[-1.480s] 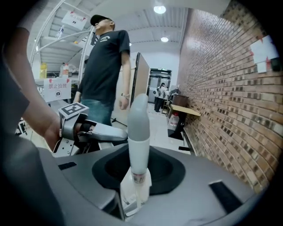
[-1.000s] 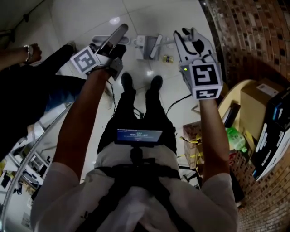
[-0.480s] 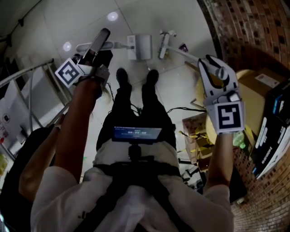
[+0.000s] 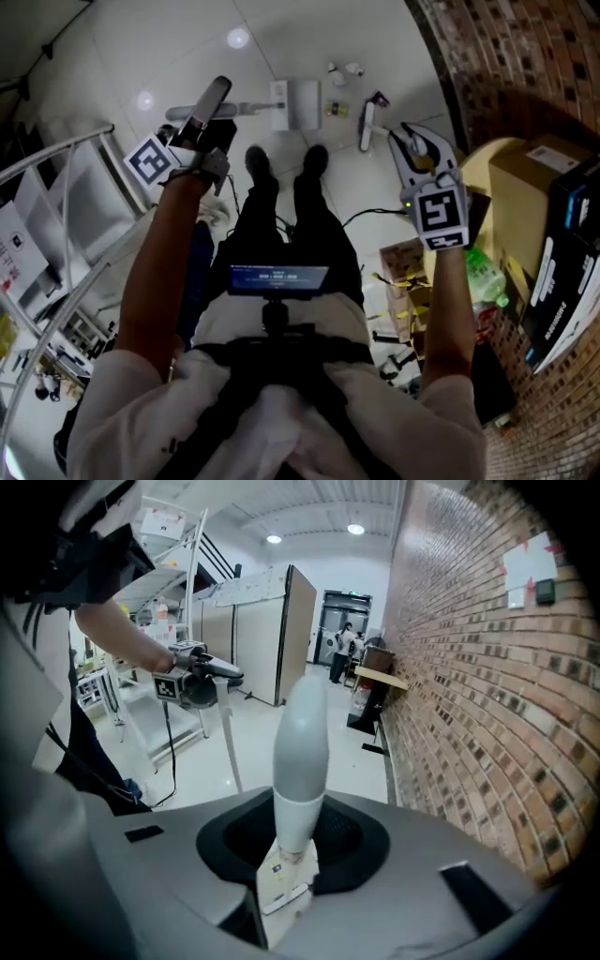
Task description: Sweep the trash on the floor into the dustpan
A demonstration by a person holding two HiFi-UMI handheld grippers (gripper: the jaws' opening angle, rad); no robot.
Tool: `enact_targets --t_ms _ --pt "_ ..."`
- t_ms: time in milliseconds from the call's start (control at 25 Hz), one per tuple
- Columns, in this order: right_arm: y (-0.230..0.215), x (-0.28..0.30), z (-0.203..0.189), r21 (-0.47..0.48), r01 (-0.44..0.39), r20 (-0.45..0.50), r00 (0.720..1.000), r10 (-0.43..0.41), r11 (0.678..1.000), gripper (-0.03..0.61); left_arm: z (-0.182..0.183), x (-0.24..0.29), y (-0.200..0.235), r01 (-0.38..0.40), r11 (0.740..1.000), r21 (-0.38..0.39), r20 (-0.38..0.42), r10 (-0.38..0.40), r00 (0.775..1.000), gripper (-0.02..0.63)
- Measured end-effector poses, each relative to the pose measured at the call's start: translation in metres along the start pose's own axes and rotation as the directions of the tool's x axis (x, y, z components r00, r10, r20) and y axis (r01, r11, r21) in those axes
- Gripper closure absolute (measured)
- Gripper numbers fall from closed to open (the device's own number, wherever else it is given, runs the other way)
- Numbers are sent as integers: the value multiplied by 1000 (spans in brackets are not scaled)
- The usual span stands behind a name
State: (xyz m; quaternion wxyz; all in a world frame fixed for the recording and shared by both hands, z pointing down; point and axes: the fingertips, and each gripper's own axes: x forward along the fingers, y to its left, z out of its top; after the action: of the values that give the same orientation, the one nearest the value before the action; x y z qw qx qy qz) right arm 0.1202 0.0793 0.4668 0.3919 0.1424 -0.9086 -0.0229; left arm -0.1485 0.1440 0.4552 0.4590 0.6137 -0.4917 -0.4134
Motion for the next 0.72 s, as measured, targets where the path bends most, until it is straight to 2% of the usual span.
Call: enact_targets --t_ms 80,160,240,320,480,720 --pt "5 3 -2 64 13 25 1000 -15 998 495 -1 -6 2 1 1000 -11 -14 -1 1000 575" --pt "7 2 -4 191 55 45 997 -65 980 494 0 -13 4 3 1000 -24 -28 -4 1000 575" --pt "7 -3 -9 313 130 36 988 -149 941 492 1 -18 6 10 999 -43 -43 -12 999 575" --pt "9 -8 -14 387 210 15 972 -233 898 492 1 -25 9 12 998 -67 -61 -16 998 575" --pt "12 -9 -23 454 314 -13 938 -346 834 492 -2 -33 16 7 995 -102 -92 -16 996 575" --pt "-14 9 3 538 313 99 899 -427 783 494 1 -45 21 10 990 -142 -107 -25 994 582"
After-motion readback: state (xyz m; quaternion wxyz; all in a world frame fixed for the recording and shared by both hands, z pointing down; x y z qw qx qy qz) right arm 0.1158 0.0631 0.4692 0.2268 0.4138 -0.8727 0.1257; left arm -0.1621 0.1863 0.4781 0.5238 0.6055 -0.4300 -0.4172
